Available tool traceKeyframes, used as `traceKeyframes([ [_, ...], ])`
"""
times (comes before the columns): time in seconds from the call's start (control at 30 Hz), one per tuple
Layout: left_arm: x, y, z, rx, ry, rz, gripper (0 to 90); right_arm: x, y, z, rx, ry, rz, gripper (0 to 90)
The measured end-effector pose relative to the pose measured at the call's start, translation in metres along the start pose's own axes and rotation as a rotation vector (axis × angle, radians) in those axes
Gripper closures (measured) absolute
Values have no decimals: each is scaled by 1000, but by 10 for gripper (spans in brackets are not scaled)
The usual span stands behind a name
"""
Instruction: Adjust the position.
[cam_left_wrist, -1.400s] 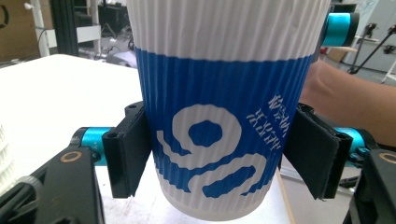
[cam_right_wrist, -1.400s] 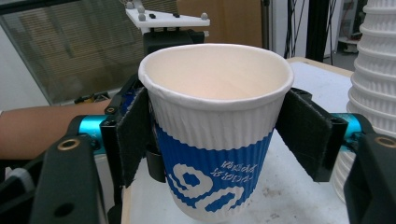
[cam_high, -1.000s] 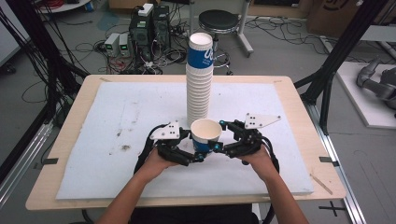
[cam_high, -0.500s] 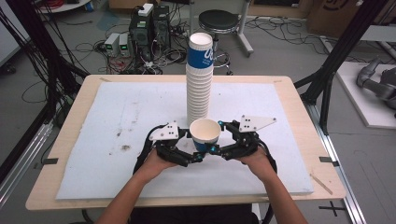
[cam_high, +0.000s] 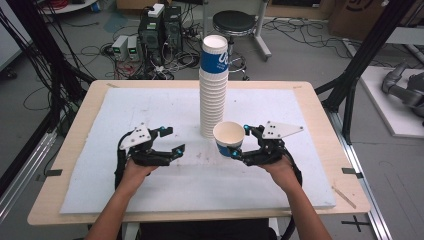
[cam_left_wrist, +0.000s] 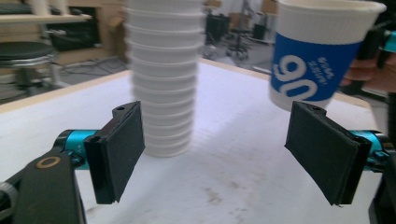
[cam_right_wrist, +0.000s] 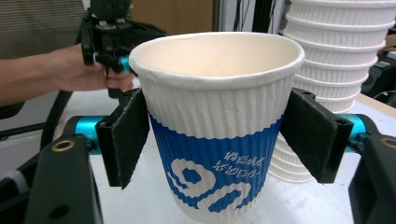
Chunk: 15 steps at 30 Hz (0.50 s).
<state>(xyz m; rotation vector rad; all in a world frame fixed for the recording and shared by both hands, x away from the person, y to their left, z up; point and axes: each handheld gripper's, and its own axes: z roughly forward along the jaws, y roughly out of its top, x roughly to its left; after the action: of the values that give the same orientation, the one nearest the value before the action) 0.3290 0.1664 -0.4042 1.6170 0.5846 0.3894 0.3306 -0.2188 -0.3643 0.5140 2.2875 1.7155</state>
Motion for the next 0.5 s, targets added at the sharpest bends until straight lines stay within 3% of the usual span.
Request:
traceKeyframes([
  [0.27, 22, -9, -26, -18, 102, -40, 194, -3, -1, -1, -4, -15, 7, 256],
  [0.5, 22, -11, -29, -17, 113, -40, 194, -3, -1, -2, -8, -22, 15, 257],
])
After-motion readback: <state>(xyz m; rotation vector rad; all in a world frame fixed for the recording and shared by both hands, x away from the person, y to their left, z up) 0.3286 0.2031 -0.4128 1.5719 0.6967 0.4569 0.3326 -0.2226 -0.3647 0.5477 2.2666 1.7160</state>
